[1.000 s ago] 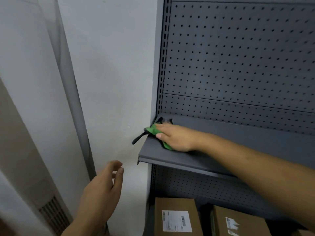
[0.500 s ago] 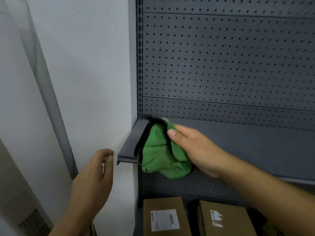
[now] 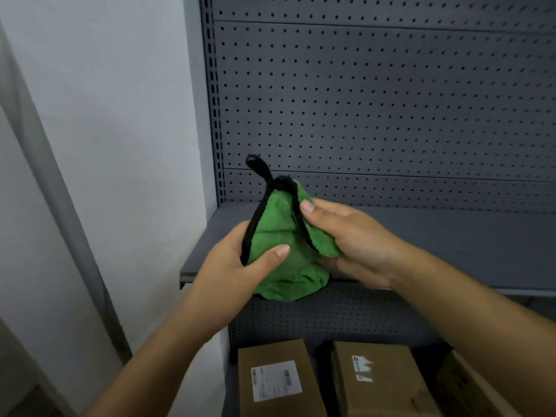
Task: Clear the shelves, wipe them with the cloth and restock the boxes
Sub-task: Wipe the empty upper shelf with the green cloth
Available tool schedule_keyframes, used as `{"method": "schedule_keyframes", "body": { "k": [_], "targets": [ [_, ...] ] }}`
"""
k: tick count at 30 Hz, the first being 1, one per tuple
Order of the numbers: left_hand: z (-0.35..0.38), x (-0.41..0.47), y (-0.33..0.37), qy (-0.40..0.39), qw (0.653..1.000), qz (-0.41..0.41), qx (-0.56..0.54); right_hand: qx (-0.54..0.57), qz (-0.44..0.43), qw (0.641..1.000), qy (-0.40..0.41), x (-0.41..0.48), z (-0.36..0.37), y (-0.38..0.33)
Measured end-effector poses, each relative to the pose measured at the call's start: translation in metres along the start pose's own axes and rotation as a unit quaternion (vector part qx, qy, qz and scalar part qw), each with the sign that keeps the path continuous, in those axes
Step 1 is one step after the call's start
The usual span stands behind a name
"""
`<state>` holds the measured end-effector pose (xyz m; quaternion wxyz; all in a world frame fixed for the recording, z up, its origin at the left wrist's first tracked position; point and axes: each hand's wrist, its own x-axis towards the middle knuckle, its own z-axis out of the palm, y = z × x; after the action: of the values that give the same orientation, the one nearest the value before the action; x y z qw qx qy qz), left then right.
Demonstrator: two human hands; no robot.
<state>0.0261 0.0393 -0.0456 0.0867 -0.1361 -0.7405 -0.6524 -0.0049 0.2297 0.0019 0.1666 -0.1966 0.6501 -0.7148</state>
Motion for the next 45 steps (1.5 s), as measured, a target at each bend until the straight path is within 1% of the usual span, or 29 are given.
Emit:
{"method": "schedule_keyframes", "body": {
  "k": [2, 3, 5, 6, 7, 10, 13, 14, 17, 19, 22, 24, 28, 31, 33, 37, 45],
  "targets": [
    [0.001, 0.004, 0.001, 0.012, 1.000, -0.010, -0.008, -0.062, -0.020, 0.998, 0.000, -0.001, -0.003, -0.002],
    [0.002, 0.005, 0.000, 0.023, 1.000, -0.013, -0.003, -0.125, -0.037, 0.991, 0.009, -0.002, -0.004, -0.003],
    [0.004, 0.007, -0.003, 0.040, 0.999, -0.025, 0.000, -0.273, -0.081, 0.958, 0.025, -0.003, -0.004, -0.007],
    [0.005, 0.007, -0.003, 0.047, 0.998, -0.034, -0.005, -0.329, -0.102, 0.939, 0.025, -0.003, -0.004, -0.010],
    [0.007, 0.007, -0.003, 0.053, 0.998, -0.042, -0.012, -0.365, -0.116, 0.923, 0.023, -0.004, -0.005, -0.012],
    [0.013, 0.009, 0.000, 0.070, 0.995, -0.056, -0.041, -0.429, -0.149, 0.891, -0.004, -0.010, -0.004, -0.016],
    [0.013, 0.010, 0.000, 0.084, 0.991, -0.071, -0.077, -0.533, -0.201, 0.821, -0.045, -0.013, -0.008, -0.009],
    [0.012, 0.010, -0.001, 0.077, 0.990, -0.074, -0.089, -0.546, -0.195, 0.813, -0.058, -0.015, -0.008, -0.007],
    [0.010, 0.010, 0.002, 0.059, 0.981, -0.088, -0.161, -0.532, -0.149, 0.830, -0.072, -0.023, -0.012, -0.004],
    [0.010, 0.008, 0.006, 0.040, 0.978, -0.091, -0.183, -0.500, -0.156, 0.850, -0.057, -0.027, -0.016, -0.003],
    [0.012, 0.005, 0.012, 0.008, 0.984, -0.062, -0.166, -0.431, -0.168, 0.886, 0.002, -0.027, -0.024, 0.000],
    [0.014, 0.003, 0.016, -0.006, 0.985, -0.040, -0.169, -0.373, -0.139, 0.917, 0.022, -0.027, -0.031, 0.001],
    [0.017, -0.001, 0.021, -0.042, 0.982, -0.023, -0.182, -0.278, -0.057, 0.959, 0.000, -0.034, -0.040, 0.000],
    [0.020, -0.003, 0.019, -0.056, 0.982, -0.032, -0.176, -0.189, -0.037, 0.981, -0.005, -0.042, -0.038, 0.004],
    [0.021, -0.004, 0.017, -0.065, 0.986, -0.035, -0.149, -0.143, -0.040, 0.989, 0.011, -0.048, -0.037, 0.008],
    [0.028, -0.006, 0.016, -0.097, 0.990, -0.040, -0.097, -0.099, -0.072, 0.990, 0.064, -0.064, -0.041, 0.010],
    [0.075, -0.017, 0.026, -0.176, 0.983, -0.012, -0.059, -0.065, -0.100, 0.982, 0.145, -0.133, -0.073, -0.001]
  ]
}}
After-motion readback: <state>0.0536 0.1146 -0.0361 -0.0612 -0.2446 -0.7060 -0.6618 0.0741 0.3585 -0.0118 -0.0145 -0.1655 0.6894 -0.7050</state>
